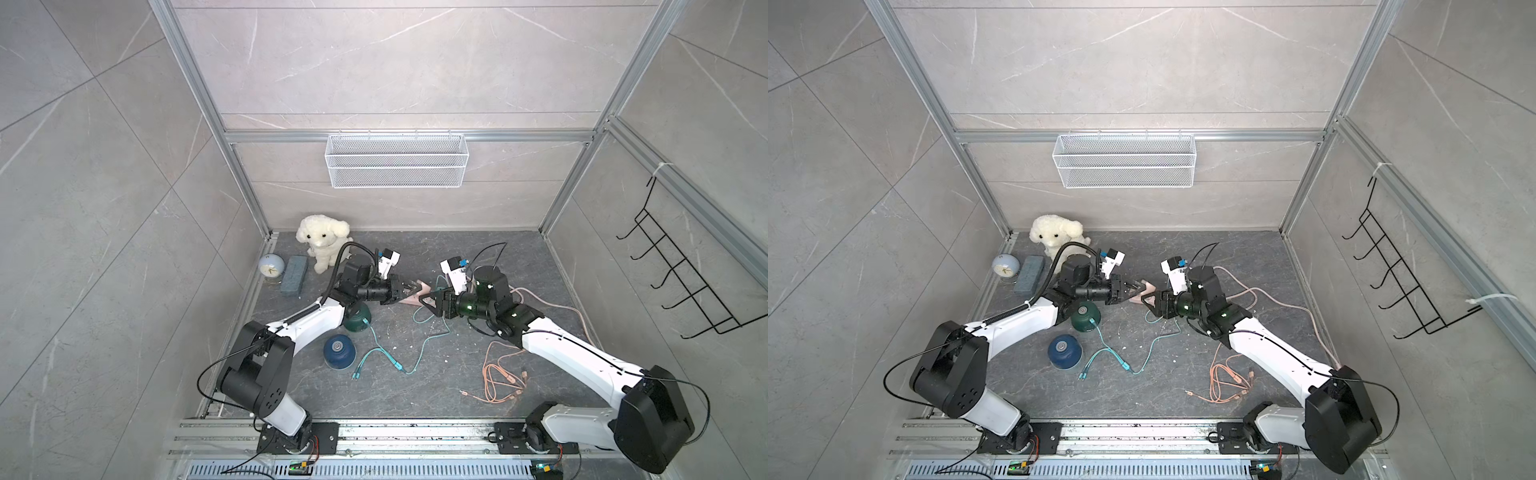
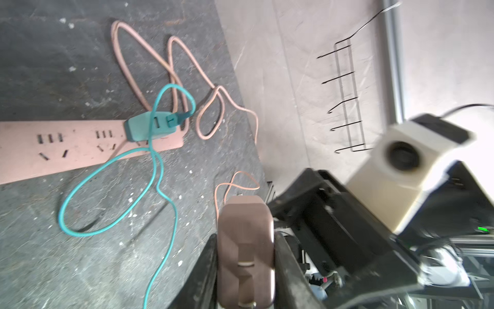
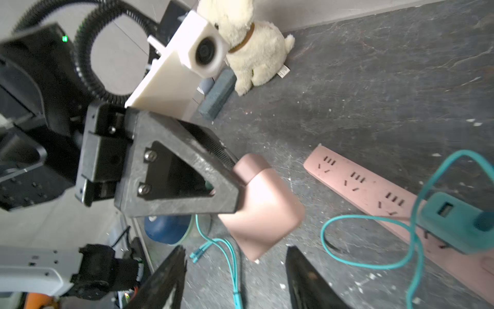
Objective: Charge the cordless meat grinders
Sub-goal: Pick up the plug from the center of the board.
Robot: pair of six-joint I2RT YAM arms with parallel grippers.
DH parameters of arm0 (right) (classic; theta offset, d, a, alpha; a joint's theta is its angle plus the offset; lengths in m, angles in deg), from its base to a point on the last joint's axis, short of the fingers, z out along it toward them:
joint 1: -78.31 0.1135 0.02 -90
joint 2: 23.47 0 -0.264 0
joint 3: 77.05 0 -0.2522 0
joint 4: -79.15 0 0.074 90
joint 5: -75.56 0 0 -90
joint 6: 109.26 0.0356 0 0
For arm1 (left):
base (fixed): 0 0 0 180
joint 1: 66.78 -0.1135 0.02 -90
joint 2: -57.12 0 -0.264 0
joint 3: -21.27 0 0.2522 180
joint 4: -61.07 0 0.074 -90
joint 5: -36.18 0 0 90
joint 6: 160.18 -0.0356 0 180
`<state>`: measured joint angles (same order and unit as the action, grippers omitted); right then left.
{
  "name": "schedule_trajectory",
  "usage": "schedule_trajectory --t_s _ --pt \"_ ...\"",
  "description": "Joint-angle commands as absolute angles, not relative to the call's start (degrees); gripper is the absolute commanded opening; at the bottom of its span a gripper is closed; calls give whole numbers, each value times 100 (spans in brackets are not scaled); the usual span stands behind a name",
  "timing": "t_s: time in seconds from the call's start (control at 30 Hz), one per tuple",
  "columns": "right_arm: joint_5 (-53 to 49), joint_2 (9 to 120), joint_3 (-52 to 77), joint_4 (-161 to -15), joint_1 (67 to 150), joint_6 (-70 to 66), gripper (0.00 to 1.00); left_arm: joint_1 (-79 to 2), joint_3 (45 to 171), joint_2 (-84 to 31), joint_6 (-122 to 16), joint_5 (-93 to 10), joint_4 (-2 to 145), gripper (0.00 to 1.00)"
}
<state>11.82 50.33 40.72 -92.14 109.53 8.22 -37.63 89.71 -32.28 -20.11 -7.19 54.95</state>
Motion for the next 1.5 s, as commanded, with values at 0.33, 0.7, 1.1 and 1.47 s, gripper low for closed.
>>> schedule_trajectory --t_s 0.33,0.7,1.1,1.47 --pt "2458 5533 4346 -12021 10599 2537 51 -3936 8593 -2769 -870 -428 3233 1" --pt "2952 6286 4287 -14119 10599 3763 38 -3936 8398 -2759 -413 -392 2238 1" --pt "3056 6175 4194 -13741 10520 3552 21 -3936 8312 -2734 -426 -346 2292 2" --pt "2442 5458 3159 -8930 10512 337 13 -4165 8394 -2248 -1295 -326 3827 79"
